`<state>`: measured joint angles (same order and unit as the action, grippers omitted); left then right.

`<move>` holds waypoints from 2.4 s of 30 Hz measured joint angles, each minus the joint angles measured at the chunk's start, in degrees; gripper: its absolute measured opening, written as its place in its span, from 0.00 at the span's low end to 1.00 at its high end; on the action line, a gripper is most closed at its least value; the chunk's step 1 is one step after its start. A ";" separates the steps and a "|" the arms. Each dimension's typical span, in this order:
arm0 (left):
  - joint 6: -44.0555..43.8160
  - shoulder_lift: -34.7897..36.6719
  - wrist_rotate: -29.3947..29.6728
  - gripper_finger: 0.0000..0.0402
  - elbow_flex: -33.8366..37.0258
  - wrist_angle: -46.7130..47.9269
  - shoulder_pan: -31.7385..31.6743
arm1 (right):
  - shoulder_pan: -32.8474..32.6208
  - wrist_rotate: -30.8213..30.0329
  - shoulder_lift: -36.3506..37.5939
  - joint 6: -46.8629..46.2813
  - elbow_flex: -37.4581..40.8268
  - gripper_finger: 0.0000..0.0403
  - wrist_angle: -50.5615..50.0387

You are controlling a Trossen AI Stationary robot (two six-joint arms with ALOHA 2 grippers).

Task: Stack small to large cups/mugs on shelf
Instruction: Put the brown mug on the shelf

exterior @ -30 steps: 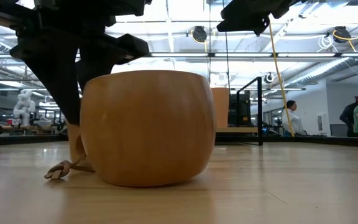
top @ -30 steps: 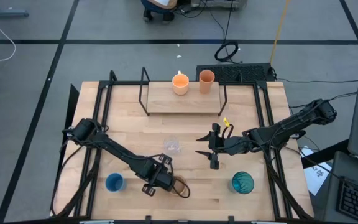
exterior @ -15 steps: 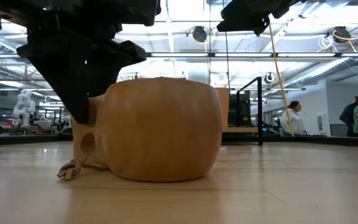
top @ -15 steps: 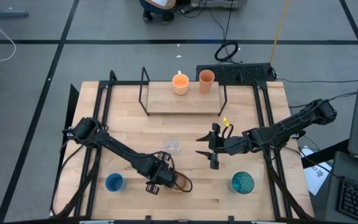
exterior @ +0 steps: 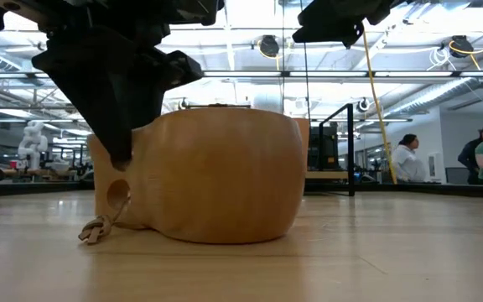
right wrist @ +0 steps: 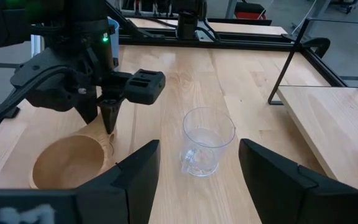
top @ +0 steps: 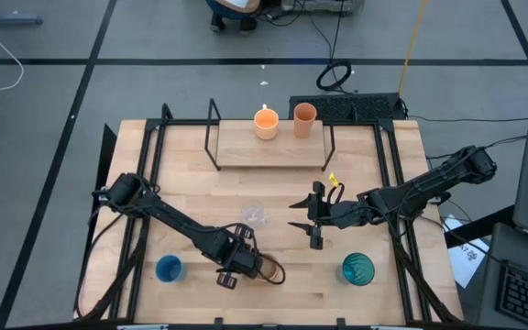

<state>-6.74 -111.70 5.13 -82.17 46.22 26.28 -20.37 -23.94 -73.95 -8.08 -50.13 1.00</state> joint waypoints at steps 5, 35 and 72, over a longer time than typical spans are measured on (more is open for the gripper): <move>0.05 0.02 0.48 0.24 0.00 0.00 0.04 | 0.01 0.00 0.00 0.00 0.00 0.52 0.01; -1.03 15.63 0.48 0.24 -1.73 6.93 -2.67 | -3.01 0.07 0.04 0.24 -0.04 0.52 -0.65; -5.64 26.73 13.69 0.24 -1.73 19.18 -31.57 | -3.01 -3.08 0.26 -1.33 -0.04 0.52 -4.29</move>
<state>-12.38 -84.97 18.81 -83.90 65.40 -5.28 -23.38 -27.03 -73.69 -9.41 -50.17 -3.29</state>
